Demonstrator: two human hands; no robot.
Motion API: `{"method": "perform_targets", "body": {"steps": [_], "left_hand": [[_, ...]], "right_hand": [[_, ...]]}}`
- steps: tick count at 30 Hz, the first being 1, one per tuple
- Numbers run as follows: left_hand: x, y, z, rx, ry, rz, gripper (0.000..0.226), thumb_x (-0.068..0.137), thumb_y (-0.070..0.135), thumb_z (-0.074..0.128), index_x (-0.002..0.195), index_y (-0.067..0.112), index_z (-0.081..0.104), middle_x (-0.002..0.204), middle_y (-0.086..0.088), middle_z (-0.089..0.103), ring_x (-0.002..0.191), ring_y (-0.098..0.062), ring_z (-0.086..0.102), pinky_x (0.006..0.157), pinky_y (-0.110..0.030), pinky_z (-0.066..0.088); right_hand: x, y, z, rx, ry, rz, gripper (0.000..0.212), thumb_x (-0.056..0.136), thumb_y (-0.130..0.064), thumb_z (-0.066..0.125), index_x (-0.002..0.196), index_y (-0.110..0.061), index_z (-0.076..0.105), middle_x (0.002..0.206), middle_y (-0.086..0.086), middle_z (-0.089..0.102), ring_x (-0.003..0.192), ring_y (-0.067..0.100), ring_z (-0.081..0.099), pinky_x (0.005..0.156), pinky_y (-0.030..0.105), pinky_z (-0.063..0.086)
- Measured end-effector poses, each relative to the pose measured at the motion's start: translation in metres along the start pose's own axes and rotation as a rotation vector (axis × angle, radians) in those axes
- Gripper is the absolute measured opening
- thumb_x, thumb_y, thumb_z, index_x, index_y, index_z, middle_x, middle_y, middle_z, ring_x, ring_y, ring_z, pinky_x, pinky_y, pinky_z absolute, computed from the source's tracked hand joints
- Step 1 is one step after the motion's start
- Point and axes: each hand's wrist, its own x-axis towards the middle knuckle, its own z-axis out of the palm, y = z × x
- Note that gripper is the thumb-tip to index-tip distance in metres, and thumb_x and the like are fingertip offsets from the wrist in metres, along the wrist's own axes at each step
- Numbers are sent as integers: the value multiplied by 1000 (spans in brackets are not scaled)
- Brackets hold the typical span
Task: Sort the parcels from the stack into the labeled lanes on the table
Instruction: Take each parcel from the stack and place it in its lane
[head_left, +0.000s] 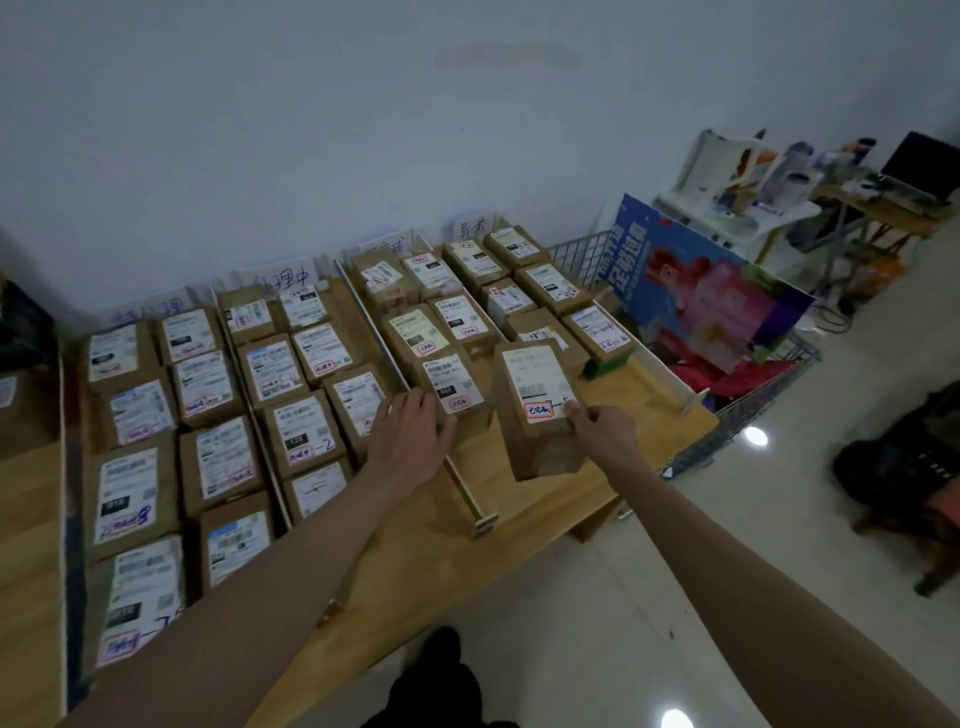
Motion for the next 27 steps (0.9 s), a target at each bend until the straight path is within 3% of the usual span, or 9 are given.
{"method": "perform_targets", "body": {"steps": [3,7,15,20,23,27], "left_hand": [[22,9,13,-7,15,-7,48,103,46,32,131,13,54,134,-5,55,126,-24,48,111,-39,31],[59,10,38,31,40,-29,49,102,47,34,130,13,55,132,-5,57,125,-23,50,112,-40,34],[128,8,81,16,-33,-146,52,101,46,35,136,13,55,140,-6,53,132,-24,46,116,-47,29],[151,11,98,17,-34,-210,52,100,44,32,128,11,61,130,-7,60,124,-25,53,112,-46,33],[156,13,103,34,-44,-215,58,97,46,24,119,11,65,119,-6,64,115,-25,57,106,-45,37],[163,16,108,51,-35,-224,40,99,40,39,109,12,66,110,-5,66,107,-23,59,104,-43,38]], "right_hand": [[30,6,0,-34,-16,-17,45,102,-41,47,100,-2,69,94,10,67,82,20,62,66,31,51],[80,8,9,-119,-36,-44,44,102,-41,46,92,-5,68,86,7,64,68,10,54,53,23,40],[173,0,47,-175,-119,-126,39,102,-37,50,102,-4,71,93,5,71,82,17,65,66,24,49],[204,-16,66,-195,-152,-196,38,102,-43,46,101,-12,68,94,-1,70,76,12,62,52,16,37],[206,-14,73,-182,-146,-194,45,99,-52,44,109,-14,67,101,1,68,86,16,64,63,24,46],[198,2,73,-110,-203,-197,52,95,-63,40,112,-22,66,112,-4,64,96,10,61,81,30,56]]}}
